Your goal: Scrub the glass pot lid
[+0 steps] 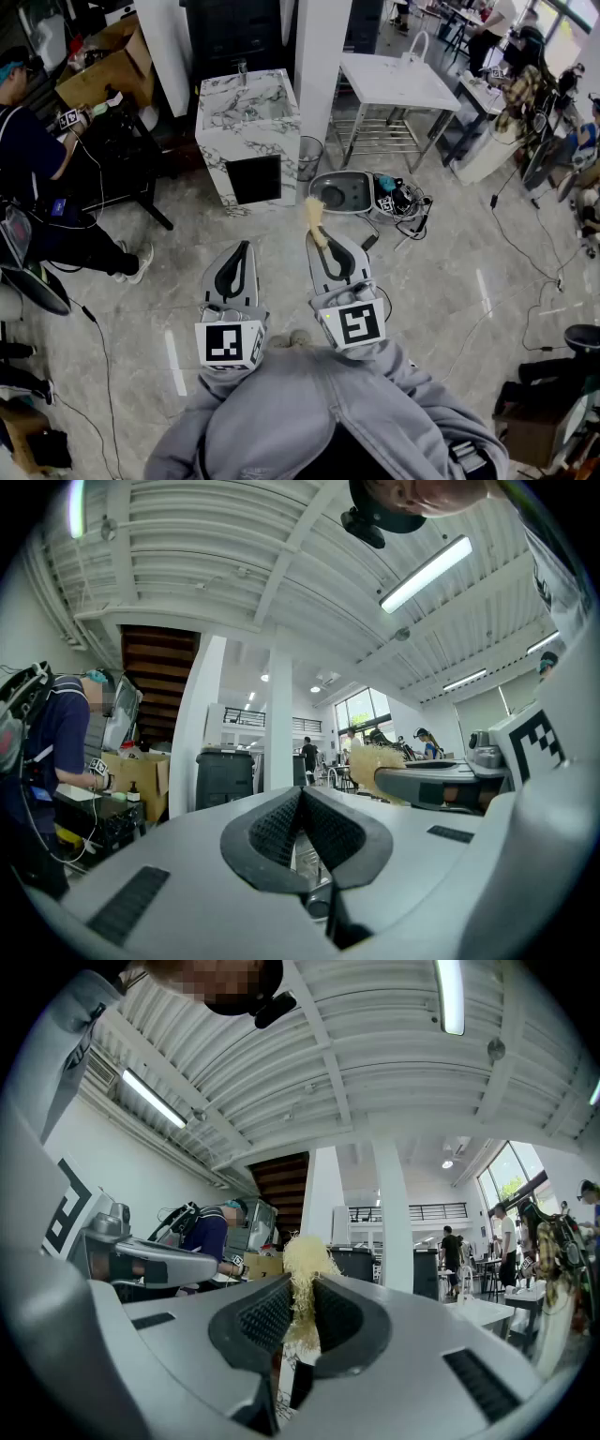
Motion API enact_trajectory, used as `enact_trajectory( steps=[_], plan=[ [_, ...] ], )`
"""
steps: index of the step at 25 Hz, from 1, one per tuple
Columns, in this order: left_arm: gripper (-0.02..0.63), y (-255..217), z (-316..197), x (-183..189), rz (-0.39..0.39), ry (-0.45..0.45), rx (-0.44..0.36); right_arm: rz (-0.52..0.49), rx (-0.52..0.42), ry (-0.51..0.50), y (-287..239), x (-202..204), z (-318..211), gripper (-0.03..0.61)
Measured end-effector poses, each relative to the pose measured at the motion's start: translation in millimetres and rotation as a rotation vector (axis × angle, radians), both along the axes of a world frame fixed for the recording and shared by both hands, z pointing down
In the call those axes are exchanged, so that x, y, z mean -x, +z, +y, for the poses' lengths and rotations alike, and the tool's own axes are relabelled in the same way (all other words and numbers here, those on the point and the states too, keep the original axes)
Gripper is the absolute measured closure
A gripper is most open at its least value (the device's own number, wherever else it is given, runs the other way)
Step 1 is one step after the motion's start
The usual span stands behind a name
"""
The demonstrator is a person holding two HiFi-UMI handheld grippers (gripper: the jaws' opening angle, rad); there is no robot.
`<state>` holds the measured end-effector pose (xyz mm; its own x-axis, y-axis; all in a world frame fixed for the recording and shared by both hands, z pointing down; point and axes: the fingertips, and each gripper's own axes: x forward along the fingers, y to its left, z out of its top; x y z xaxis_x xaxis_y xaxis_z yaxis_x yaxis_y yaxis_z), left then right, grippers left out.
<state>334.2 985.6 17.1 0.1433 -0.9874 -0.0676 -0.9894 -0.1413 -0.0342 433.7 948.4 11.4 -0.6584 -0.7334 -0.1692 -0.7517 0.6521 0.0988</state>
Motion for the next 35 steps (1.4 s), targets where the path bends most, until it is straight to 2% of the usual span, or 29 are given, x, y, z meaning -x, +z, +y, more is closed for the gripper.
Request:
enact_trajectory(
  steps=[3,13,20,28,35],
  plan=[
    [0.598,5,-5,-10,-0.002,0.001,-0.004,0.012,0.024,-0.004,12,-11,-5,0.523],
    [0.598,2,-16,-28,0.0,-0.028,-0.031,-0.023,-0.02,-0.05,5,-25,-17,0.523],
    [0.598,11,-30,-41,0.009,-0.047,-0.016,-0.02,0.045,-0.104,18,-38,-35,0.523],
    [0.598,33,-84,-3,0.039,-0.079,0.033,-0.011,0.114,-0.1,48,-16,-90,0.522],
    [0.598,40,-163,38,0.052,-0.056,0.04,-0.01,0.11,-0.076,51,22,-167,0.522]
  ],
)
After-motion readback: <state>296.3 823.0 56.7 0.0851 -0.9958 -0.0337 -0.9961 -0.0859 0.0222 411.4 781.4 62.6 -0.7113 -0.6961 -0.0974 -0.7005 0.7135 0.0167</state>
